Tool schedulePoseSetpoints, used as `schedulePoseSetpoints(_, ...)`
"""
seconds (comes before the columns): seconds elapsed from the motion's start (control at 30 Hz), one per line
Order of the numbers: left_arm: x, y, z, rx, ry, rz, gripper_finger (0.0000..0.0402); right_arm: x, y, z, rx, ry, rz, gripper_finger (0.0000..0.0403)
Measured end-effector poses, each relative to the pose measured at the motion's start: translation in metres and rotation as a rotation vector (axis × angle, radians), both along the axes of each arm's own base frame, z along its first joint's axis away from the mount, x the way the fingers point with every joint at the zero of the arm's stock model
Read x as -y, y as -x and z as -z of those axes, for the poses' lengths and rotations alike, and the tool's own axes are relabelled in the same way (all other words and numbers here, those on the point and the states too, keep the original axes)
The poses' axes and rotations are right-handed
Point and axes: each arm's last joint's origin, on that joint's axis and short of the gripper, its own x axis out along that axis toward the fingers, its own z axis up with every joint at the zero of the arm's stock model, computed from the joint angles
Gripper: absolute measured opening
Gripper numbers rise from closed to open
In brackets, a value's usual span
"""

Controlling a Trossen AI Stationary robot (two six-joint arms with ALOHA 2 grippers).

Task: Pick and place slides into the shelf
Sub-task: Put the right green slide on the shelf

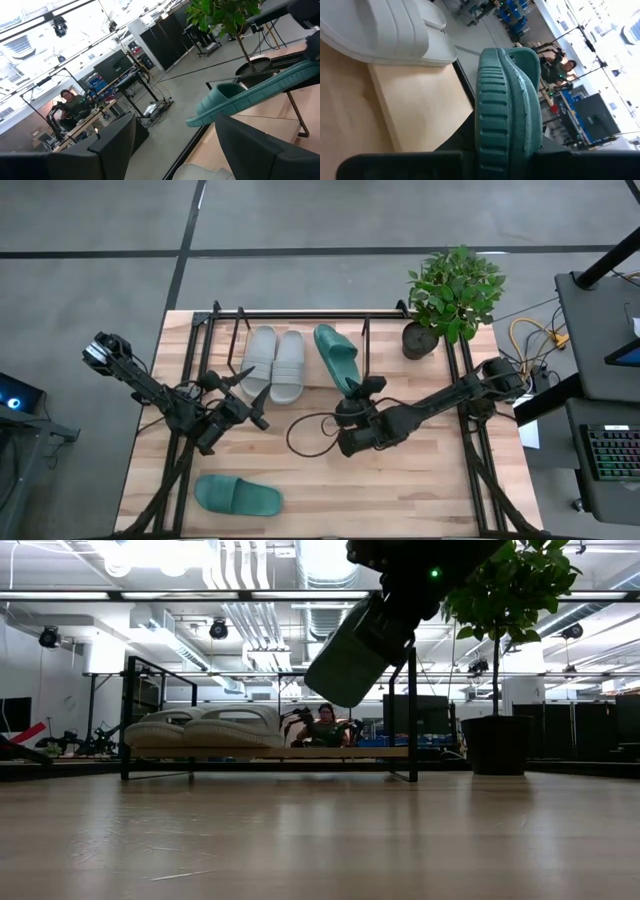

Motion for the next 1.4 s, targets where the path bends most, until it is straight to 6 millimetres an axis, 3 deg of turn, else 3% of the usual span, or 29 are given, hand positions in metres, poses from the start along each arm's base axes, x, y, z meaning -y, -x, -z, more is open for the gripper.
schedulePoseSetpoints(0.47,0.0,0.0,0.0,0.003,0.002,0.0,0.0258,0.022,-0.006,0.003,-0.085,-0.063,-0.005,0.0046)
schedulePoseSetpoints(0.8,0.0,0.0,0.001,0.017,0.014,0.0,0.0258,0.022,-0.006,0.004,-0.126,-0.069,-0.03,0.0078)
schedulePoseSetpoints(1.13,0.0,0.0,0.001,0.016,0.014,0.0,0.0258,0.018,-0.008,0.009,-0.176,-0.248,-0.141,0.0078)
schedulePoseSetpoints(1.4,0.0,0.0,0.001,0.018,0.015,0.0,0.0258,0.018,-0.008,0.011,-0.185,-0.324,-0.167,0.0123)
